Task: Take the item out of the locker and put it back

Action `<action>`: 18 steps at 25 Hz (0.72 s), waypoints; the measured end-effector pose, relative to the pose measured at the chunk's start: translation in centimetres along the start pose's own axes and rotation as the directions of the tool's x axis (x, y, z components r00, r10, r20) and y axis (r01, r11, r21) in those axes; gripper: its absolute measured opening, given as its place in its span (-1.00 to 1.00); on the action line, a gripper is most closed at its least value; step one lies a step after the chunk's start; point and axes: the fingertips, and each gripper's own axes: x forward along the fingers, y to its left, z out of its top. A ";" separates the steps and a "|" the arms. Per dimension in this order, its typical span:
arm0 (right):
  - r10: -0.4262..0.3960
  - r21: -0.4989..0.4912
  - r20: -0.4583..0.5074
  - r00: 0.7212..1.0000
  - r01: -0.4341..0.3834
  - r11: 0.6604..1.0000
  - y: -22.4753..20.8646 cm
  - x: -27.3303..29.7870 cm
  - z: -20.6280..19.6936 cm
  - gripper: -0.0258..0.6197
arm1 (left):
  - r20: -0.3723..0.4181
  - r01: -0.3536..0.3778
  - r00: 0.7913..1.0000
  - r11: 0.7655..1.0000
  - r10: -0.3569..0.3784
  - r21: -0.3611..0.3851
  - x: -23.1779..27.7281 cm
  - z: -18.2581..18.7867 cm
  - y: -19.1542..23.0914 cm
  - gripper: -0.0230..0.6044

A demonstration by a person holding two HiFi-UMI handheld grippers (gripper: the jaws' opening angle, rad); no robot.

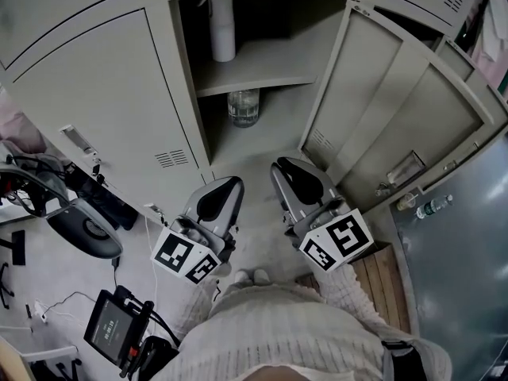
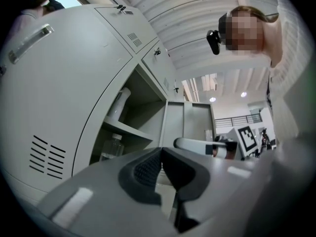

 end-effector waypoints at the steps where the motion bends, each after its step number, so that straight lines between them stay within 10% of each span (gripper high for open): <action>1: 0.001 0.001 0.002 1.000 -0.001 1.000 0.1 -0.1 0.0 -0.80 | -0.005 -0.002 1.000 1.000 0.003 0.010 -0.1 -0.1 0.0 -0.90; 18: 0.039 -0.059 -0.013 0.999 -0.040 0.997 0.5 0.5 0.1 -0.92 | 0.012 0.020 1.000 1.000 -0.020 0.023 0.0 0.6 -0.5 -0.90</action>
